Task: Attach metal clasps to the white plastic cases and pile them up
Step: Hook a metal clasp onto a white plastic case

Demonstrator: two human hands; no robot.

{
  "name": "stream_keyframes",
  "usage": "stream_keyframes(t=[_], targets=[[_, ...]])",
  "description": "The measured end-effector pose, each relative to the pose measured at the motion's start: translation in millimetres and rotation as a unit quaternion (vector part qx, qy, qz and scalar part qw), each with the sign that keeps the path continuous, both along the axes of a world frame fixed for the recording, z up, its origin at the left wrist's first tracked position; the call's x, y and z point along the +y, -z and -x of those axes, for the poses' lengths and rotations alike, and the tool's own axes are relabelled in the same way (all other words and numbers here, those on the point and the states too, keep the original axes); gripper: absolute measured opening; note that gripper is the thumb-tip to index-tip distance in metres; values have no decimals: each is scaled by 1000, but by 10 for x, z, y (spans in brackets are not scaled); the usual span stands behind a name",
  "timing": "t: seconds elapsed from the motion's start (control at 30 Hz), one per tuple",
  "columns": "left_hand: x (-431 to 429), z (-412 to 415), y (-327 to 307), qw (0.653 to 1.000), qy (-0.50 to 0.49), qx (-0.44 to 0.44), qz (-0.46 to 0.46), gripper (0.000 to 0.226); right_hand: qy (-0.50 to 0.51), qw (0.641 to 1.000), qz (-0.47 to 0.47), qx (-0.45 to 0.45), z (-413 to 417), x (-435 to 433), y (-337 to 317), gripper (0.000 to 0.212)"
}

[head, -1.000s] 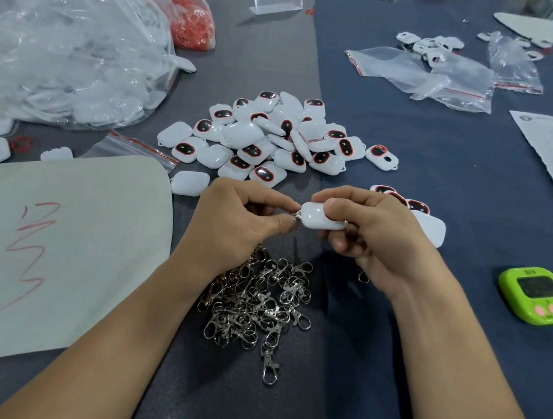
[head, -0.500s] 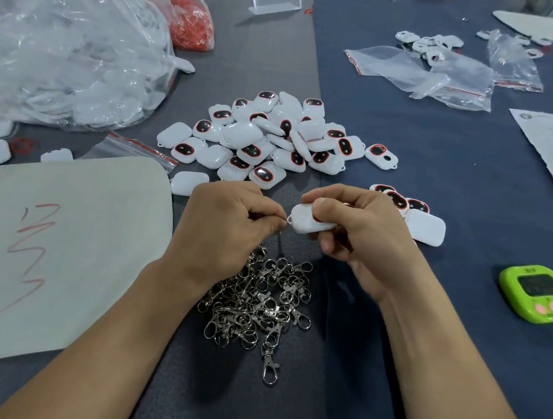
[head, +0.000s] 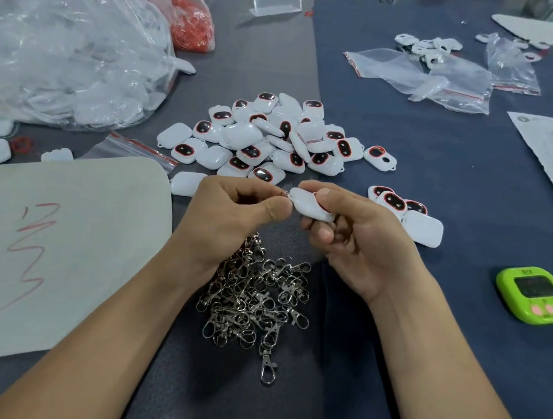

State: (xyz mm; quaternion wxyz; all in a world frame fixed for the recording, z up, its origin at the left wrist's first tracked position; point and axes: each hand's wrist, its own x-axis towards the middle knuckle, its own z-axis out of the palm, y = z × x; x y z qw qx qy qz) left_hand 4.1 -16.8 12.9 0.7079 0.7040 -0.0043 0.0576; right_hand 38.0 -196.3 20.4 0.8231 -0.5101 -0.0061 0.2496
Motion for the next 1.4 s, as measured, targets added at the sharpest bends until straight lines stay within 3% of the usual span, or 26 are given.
stream_keyframes(t=[0.1, 0.3, 0.47, 0.53, 0.6, 0.67, 0.77, 0.93, 1.07, 1.13, 1.2, 1.33, 1.4], targets=[[19, -6, 0, 999, -17, -29, -40, 11, -2, 1000, 10, -10, -5, -18, -2, 28], [71, 10, -2, 968, -46, -110, -222, 25, 12, 996, 70, -59, 6, -33, -15, 19], [101, 53, 2, 898, -14, -156, -412, 11, 21, 964, 186, -188, 49, 9, -27, 15], [93, 61, 4, 879, -15, -184, -439, 7, 33, 963, 191, -190, 52, 24, -27, 15], [88, 41, 12, 900, -52, -186, -390, 4, 42, 975, 155, -150, 36, 26, -25, 19], [68, 16, 23, 947, -89, -146, -273, 9, 43, 989, 105, -92, 13, 33, -24, 23], [-18, 10, -1, 989, -46, -50, -130, 13, 35, 998, 34, -39, -4, 54, -19, 25], [-103, 4, 5, 1000, -5, -26, -10, 11, 33, 999, -17, -19, -8, 31, -18, 22], [-104, 6, -39, 999, 0, -36, 3, 12, 34, 999, -12, -21, -1, 25, -40, 25], [-78, 3, -38, 997, -18, -49, -48, 7, 44, 999, 8, -28, 15, 18, -44, 26], [-36, 5, -17, 983, -33, -77, -163, 10, 60, 996, 40, -50, 31, 18, -46, 25], [35, 31, -39, 906, -8, -157, -394, 16, 95, 972, 150, -152, 57, 65, -48, 21], [33, 49, -70, 875, 8, -182, -449, 18, 108, 959, 180, -192, 71, 88, -52, 19]])
